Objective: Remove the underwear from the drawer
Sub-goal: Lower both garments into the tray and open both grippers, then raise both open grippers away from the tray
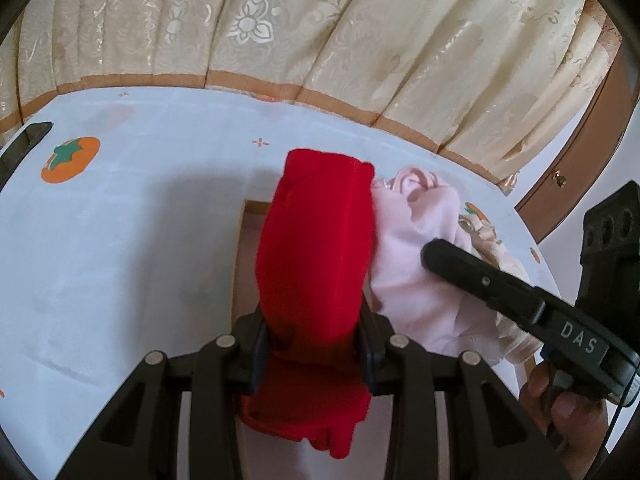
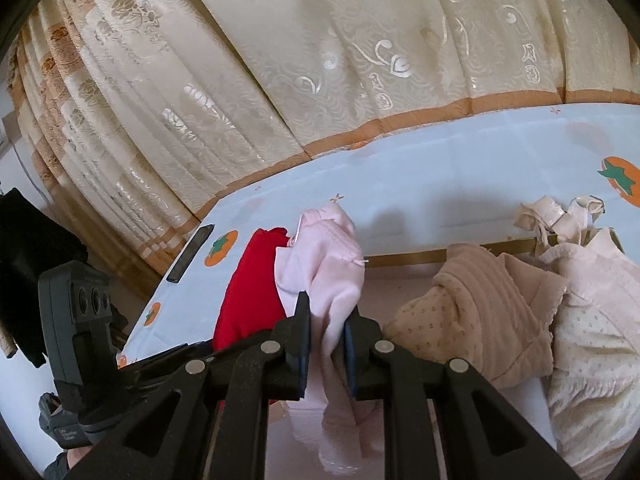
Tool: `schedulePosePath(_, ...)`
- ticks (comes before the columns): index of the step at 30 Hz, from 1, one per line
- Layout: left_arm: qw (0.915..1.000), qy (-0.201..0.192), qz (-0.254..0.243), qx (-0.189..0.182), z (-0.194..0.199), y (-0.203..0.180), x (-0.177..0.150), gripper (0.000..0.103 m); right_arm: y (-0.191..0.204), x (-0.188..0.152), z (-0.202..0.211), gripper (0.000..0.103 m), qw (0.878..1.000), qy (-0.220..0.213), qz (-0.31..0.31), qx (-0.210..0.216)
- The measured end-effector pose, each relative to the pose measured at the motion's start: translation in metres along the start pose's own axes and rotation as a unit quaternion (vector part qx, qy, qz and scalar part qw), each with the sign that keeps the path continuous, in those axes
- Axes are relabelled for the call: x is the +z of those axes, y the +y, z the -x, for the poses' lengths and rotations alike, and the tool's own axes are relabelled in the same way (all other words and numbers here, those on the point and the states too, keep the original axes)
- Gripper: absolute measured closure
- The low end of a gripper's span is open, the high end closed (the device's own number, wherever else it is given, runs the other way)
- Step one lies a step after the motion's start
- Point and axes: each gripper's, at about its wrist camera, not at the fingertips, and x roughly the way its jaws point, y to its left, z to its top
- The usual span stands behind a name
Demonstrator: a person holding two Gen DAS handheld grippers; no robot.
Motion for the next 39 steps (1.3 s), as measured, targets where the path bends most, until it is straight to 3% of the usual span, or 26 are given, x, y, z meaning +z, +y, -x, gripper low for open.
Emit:
schedulePosePath(7, 0.9999, -0.001, -0.011, 0.009, 0.0, -0.003, -0.001, 0.063, -0.001, -0.001, -0.002, 0.085, 1.0, 0.008, 0.009, -0.001)
schedulePosePath(8, 0.9999, -0.002, -0.011, 0.011, 0.001, -0.003, -0.001, 0.062, -0.001, -0.002, -0.002, 0.082, 1.0, 0.01, 0.012, -0.003)
schedulePosePath(12, 0.9994, -0.011, -0.03, 0.012, 0.008, -0.009, -0.005, 0.061, 0.002, -0.007, 0.005, 0.055, 0.999, 0.012, 0.036, -0.007)
schedulePosePath(13, 0.9992, -0.014, -0.035, 0.011, 0.011, -0.011, -0.005, 0.06, 0.005, -0.009, 0.008, 0.053, 0.999, 0.01, 0.045, -0.009)
schedulePosePath(17, 0.9981, -0.035, -0.05, 0.009, 0.029, -0.017, -0.011, 0.056, 0.012, -0.017, 0.027, 0.051, 0.998, -0.007, 0.064, -0.014)
schedulePosePath(23, 0.9957, -0.055, -0.074, -0.004, 0.067, -0.014, -0.036, 0.055, 0.014, -0.035, 0.066, 0.05, 0.997, -0.019, 0.073, 0.012)
schedulePosePath(39, 0.9876, -0.045, -0.147, -0.033, 0.13, -0.033, -0.132, 0.054, 0.034, -0.127, 0.163, 0.048, 0.98, 0.008, 0.195, 0.04)
